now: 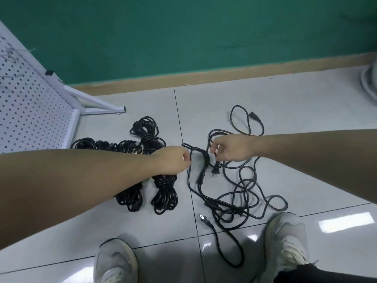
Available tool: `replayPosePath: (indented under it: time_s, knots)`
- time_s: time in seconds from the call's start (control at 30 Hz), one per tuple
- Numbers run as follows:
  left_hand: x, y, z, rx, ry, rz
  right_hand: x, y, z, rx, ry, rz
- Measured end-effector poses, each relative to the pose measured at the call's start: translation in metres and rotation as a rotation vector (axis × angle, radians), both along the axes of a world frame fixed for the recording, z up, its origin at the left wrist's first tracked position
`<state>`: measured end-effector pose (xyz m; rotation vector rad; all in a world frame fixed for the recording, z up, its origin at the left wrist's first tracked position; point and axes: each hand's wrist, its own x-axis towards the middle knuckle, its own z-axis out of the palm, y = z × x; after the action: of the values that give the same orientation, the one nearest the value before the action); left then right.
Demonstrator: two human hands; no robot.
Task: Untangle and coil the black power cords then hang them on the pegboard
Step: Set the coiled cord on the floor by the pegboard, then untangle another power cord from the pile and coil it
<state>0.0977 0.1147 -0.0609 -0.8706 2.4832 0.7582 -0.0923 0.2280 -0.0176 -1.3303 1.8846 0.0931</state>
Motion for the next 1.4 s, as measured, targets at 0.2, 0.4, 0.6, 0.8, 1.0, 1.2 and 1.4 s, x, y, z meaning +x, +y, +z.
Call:
replayPosePath:
  time_s: [0.2, 0.4, 0.6, 0.8, 1.0, 1.2, 1.4]
  knots:
    - [-0.044, 0.003, -0.040, 0.026, 0.069, -0.089, -0.014, -0.018, -0.061, 0.005, -0.017, -0.081]
    - [-0.076, -0.019, -0.073, -0.344, -0.096, -0.378, -0.027, -0.023, -0.105, -0.003, -0.078, -0.152]
    - [-0.077, -0.033, -0.074, -0.240, -0.023, -0.339, -0.031, -0.030, -0.117, -0.061, -0.149, -0.167]
    - [-0.065, -0.036, -0.032, -0.147, 0.119, -0.220, -0.031, -0.031, -0.080, -0.246, -0.333, -0.312]
    - [-0.050, -0.037, 0.052, -0.278, 0.219, -0.153, -0.012, -0.027, 0.003, -0.451, -0.312, -0.322]
    - [-0.020, -0.026, 0.136, -0.350, 0.411, -0.020, 0.003, -0.013, 0.092, -0.554, -0.290, -0.271]
    - [0.006, 0.000, 0.207, -0.024, 0.660, 0.252, 0.021, 0.006, 0.152, -0.630, -0.216, -0.243]
